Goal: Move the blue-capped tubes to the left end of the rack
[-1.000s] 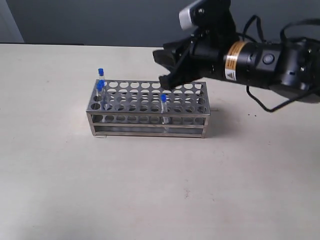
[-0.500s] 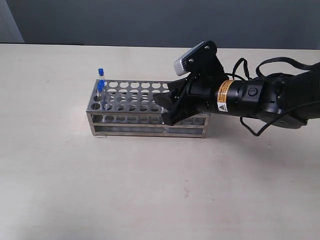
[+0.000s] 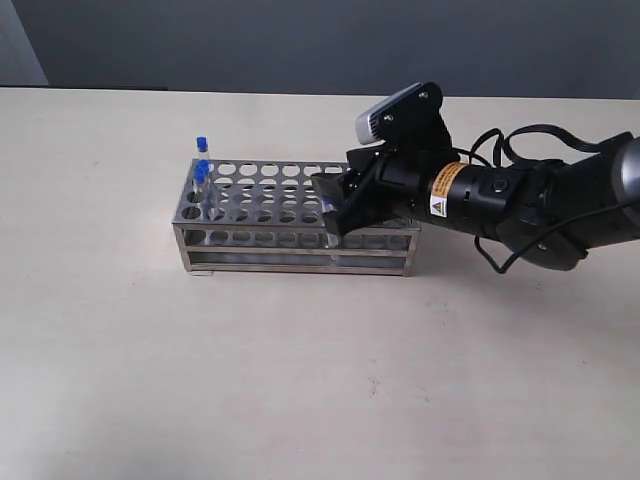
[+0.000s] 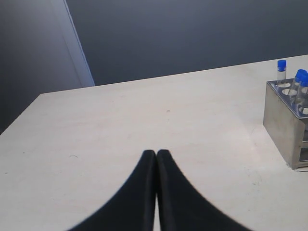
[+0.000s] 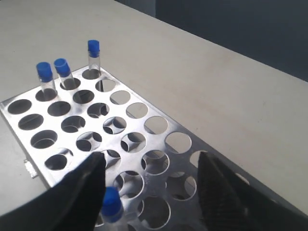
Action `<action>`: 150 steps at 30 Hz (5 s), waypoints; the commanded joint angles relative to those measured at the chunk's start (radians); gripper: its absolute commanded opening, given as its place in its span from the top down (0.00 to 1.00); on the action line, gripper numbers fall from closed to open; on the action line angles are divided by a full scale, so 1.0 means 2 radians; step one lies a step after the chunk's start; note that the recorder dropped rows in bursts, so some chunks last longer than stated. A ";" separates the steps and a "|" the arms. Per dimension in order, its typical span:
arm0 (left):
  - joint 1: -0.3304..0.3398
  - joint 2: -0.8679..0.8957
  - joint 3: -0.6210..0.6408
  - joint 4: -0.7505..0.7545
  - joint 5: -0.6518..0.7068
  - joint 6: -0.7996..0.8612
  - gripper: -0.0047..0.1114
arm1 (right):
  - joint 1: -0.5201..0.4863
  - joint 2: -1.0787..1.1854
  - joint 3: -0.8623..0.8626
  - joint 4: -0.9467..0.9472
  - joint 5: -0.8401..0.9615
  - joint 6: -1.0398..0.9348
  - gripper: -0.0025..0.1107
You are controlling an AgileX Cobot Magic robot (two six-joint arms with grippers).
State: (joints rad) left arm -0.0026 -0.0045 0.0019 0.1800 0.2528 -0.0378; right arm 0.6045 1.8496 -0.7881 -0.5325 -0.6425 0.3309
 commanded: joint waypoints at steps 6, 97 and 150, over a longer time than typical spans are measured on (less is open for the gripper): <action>-0.003 0.002 -0.001 -0.001 -0.007 -0.002 0.96 | -0.003 0.008 0.002 0.004 -0.028 0.000 0.49; -0.003 0.002 -0.001 -0.001 -0.007 -0.002 0.96 | 0.129 0.076 -0.200 -0.042 0.002 0.057 0.98; -0.003 0.002 -0.001 -0.001 -0.007 -0.002 0.96 | 0.060 -0.223 -0.137 -0.071 0.291 0.110 0.98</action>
State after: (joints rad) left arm -0.0026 -0.0045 0.0019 0.1800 0.2528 -0.0378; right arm 0.7620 1.5664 -1.1360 -0.6700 -0.1554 0.5524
